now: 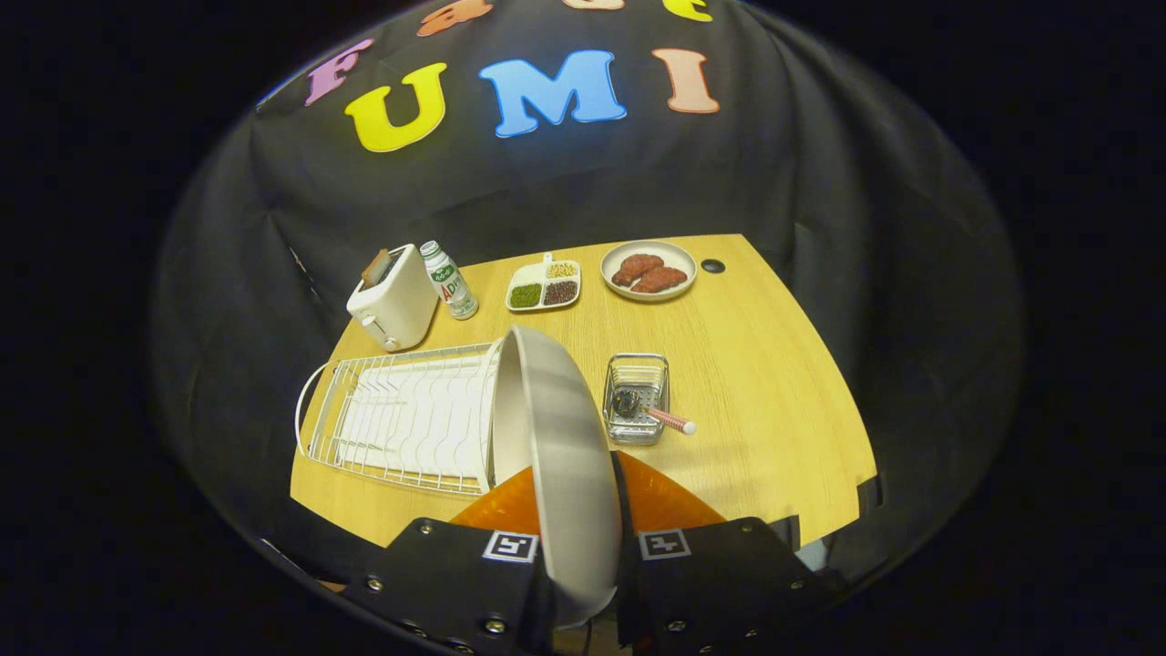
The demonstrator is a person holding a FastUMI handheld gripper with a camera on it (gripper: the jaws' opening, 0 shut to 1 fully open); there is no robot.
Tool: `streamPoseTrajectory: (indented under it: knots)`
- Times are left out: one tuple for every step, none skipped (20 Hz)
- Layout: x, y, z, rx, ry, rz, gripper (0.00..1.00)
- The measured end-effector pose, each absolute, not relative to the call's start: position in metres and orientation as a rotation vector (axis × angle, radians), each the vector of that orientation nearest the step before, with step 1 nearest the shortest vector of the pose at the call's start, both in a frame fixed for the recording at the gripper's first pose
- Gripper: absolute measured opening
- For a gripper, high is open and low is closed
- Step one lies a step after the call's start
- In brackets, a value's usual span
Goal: Take the plate from the dish rack, then take the spoon from the basket and place it into the plate.
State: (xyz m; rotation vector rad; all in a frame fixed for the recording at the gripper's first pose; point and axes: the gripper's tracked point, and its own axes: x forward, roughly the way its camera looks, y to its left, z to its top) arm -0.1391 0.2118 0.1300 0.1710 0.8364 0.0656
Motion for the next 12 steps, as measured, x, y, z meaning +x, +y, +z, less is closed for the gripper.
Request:
streamPoseTrajectory:
  knots:
    - [-0.144,0.209,0.121,0.169,0.848,0.069,0.26]
    - [-0.146,0.205,0.112,0.166,0.860,0.068,0.26]
    - [-0.148,0.203,0.102,0.179,0.876,0.069,0.26]
    - [-0.153,0.202,0.089,0.199,0.903,0.067,0.26]
    - [-0.158,0.201,0.076,0.218,0.930,0.066,0.26]
    - [-0.161,0.200,0.064,0.235,0.948,0.066,0.26]
    - [-0.164,0.198,0.054,0.244,0.959,0.065,0.26]
    - [-0.166,0.197,0.044,0.247,0.968,0.069,0.26]
    - [-0.167,0.197,0.035,0.254,0.971,0.073,0.26]
    - [-0.165,0.197,0.029,0.262,0.955,0.076,0.26]
    - [-0.163,0.196,0.023,0.269,0.945,0.077,0.26]
    - [-0.162,0.197,0.016,0.274,0.943,0.084,0.26]
